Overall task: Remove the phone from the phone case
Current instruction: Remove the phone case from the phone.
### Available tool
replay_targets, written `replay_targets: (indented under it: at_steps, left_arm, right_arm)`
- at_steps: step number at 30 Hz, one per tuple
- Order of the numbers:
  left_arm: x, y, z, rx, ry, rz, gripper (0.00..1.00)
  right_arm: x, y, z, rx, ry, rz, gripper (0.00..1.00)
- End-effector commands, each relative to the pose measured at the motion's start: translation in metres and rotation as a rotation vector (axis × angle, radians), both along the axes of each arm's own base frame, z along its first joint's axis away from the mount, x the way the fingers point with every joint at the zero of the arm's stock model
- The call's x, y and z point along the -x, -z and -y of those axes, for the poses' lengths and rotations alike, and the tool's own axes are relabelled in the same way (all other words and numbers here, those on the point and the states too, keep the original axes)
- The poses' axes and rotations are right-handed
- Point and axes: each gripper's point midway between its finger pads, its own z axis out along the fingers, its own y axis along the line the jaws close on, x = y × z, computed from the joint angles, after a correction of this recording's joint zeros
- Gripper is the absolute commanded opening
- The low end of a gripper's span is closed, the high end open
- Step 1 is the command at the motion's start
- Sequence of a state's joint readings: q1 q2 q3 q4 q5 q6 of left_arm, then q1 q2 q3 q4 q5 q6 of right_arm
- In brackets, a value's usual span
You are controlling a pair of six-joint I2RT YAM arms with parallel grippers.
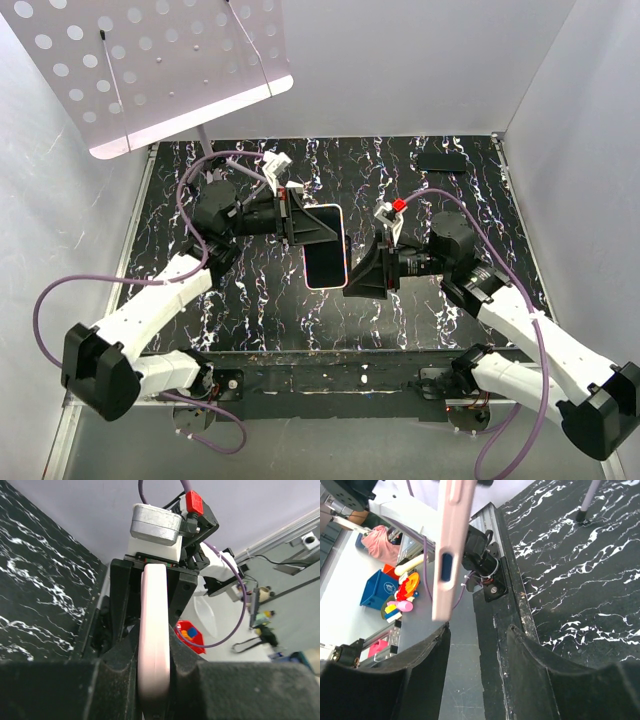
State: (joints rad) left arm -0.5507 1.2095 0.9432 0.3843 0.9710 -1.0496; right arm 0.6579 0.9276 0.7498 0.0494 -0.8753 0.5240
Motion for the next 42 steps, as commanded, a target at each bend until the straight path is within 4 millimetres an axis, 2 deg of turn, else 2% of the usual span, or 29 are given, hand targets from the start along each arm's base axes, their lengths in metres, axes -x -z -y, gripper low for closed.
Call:
replay_targets:
  at_steps: [1, 9, 15, 19, 24, 29, 32, 36, 42]
  left_arm:
    - [-0.010, -0.010, -0.008, -0.026, -0.110, 0.126, 0.00]
    - [-0.008, -0.012, -0.008, -0.002, -0.112, 0.094, 0.00]
    - [-0.008, -0.010, -0.006, 0.018, -0.099, 0.047, 0.00]
    - [-0.004, -0.011, -0.005, 0.029, -0.054, 0.027, 0.00]
    - [0.011, -0.023, -0.001, 0.090, 0.098, -0.004, 0.00]
    - [0.025, -0.033, -0.003, 0.163, 0.238, -0.042, 0.00]
    - [0.025, -0.034, -0.003, 0.187, 0.259, -0.082, 0.00]
    - [0.026, -0.029, 0.002, 0.197, 0.271, -0.130, 0.00]
    - [0.033, -0.032, 0.004, 0.201, 0.289, -0.129, 0.00]
  right_arm:
    - [0.014, -0.024, 0.002, -0.084, -0.054, 0.076, 0.57]
    - [0.004, -0.035, -0.007, -0.123, -0.050, 0.073, 0.53]
    - [0.003, -0.033, -0.009, -0.121, -0.059, 0.070, 0.39]
    - [0.002, -0.031, -0.010, -0.118, -0.058, 0.078, 0.34]
    - [0.006, -0.029, -0.010, -0.122, -0.110, 0.132, 0.01]
    - [0.013, -0.036, -0.016, -0.103, -0.087, 0.314, 0.01]
    - [0.005, -0.049, -0.023, -0.063, -0.010, 0.428, 0.01]
    - [-0.023, -0.054, -0.026, 0.012, 0.166, 0.488, 0.01]
    - [-0.062, -0.058, -0.018, 0.123, 0.418, 0.585, 0.01]
